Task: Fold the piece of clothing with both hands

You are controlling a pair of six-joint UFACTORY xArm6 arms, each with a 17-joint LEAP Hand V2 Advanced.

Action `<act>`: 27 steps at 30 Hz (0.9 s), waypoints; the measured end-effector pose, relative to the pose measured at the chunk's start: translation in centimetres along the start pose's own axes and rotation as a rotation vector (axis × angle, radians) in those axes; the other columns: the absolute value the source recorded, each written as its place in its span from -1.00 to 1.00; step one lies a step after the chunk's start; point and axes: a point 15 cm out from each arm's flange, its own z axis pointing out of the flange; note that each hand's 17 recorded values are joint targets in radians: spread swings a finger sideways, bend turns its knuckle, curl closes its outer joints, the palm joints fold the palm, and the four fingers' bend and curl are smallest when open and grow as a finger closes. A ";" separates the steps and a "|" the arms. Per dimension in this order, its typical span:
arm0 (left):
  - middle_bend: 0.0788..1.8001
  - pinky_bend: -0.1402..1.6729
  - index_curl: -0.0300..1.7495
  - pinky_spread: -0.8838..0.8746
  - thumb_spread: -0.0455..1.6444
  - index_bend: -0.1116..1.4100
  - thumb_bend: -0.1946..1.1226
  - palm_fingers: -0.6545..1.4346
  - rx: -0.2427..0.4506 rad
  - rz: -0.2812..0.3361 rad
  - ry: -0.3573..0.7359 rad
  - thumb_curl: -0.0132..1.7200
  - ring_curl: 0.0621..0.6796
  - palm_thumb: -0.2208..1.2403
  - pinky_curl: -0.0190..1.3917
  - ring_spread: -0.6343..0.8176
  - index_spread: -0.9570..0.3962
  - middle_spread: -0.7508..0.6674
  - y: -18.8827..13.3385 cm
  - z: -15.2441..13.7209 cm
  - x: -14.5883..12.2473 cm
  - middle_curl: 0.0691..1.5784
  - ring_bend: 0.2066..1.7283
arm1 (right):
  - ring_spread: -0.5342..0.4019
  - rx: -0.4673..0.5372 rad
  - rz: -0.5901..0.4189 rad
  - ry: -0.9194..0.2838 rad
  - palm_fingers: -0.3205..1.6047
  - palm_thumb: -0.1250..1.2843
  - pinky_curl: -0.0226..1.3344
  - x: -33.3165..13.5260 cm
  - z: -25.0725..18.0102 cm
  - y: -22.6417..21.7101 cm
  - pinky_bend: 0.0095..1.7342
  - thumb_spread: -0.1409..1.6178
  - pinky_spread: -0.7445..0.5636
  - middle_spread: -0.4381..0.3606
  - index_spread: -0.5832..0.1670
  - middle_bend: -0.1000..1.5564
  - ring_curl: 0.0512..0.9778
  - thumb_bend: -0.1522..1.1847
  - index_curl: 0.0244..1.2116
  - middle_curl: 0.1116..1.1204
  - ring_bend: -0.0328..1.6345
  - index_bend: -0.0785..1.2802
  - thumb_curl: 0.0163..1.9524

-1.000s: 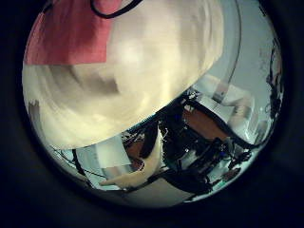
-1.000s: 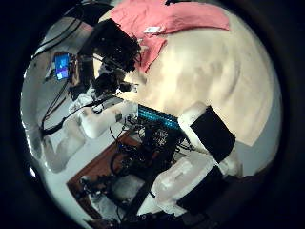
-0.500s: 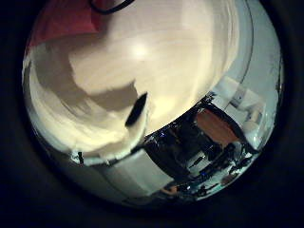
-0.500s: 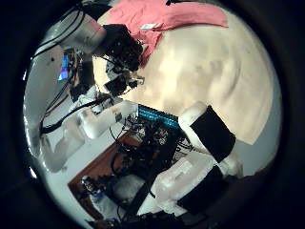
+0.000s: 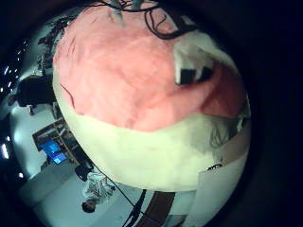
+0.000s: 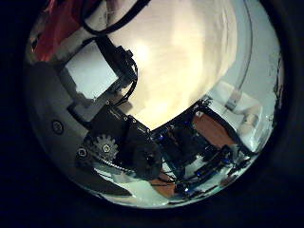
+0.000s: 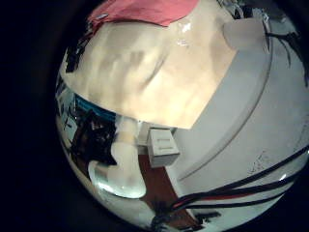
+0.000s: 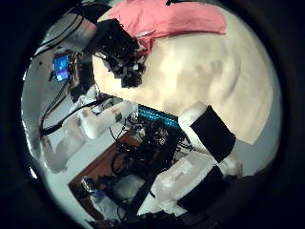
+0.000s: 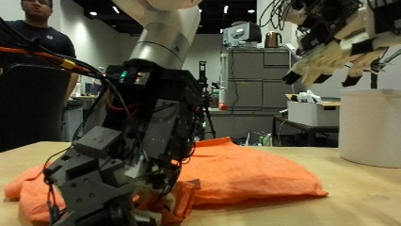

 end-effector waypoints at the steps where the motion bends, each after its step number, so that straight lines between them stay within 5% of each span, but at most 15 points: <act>1: -0.11 0.26 -0.47 -0.72 0.26 -0.43 -0.53 0.66 -0.005 0.000 -0.004 -0.40 0.50 0.56 -0.19 -0.75 -0.14 -0.56 0.1 -0.1 -0.1 0.03 0.38 | 0.69 0.001 0.001 0.001 -0.49 0.19 -0.59 0.1 0.0 0.0 -0.80 0.90 0.71 0.29 -0.36 -0.65 -0.68 -0.78 -0.39 -0.59 -0.74 -0.55 -0.78; 15: -0.09 0.41 -0.11 -0.77 0.25 -0.35 -0.63 0.53 -0.019 0.009 -0.021 -0.24 0.66 0.63 -0.12 -0.72 -0.45 -0.74 1.2 -1.7 -2.0 0.34 0.54 | 0.65 -0.015 -0.029 0.099 -0.37 0.22 -0.59 5.1 1.9 -4.8 -0.81 0.72 0.54 0.25 -0.23 -0.62 -0.61 -0.80 -0.44 -0.56 -0.66 -0.65 -0.73; 27: -0.08 0.48 0.26 -0.75 0.25 -0.45 -0.71 0.47 -0.015 0.002 -0.001 -0.16 0.67 0.65 -0.10 -0.70 -0.55 -0.80 3.5 -3.2 -3.6 0.49 0.63 | 0.38 0.212 -0.074 0.149 -0.36 0.07 -0.56 7.0 4.2 -14.1 -0.77 0.42 0.35 -0.02 -0.08 -0.62 -0.54 -0.82 -0.52 -0.53 -0.55 -0.66 -0.71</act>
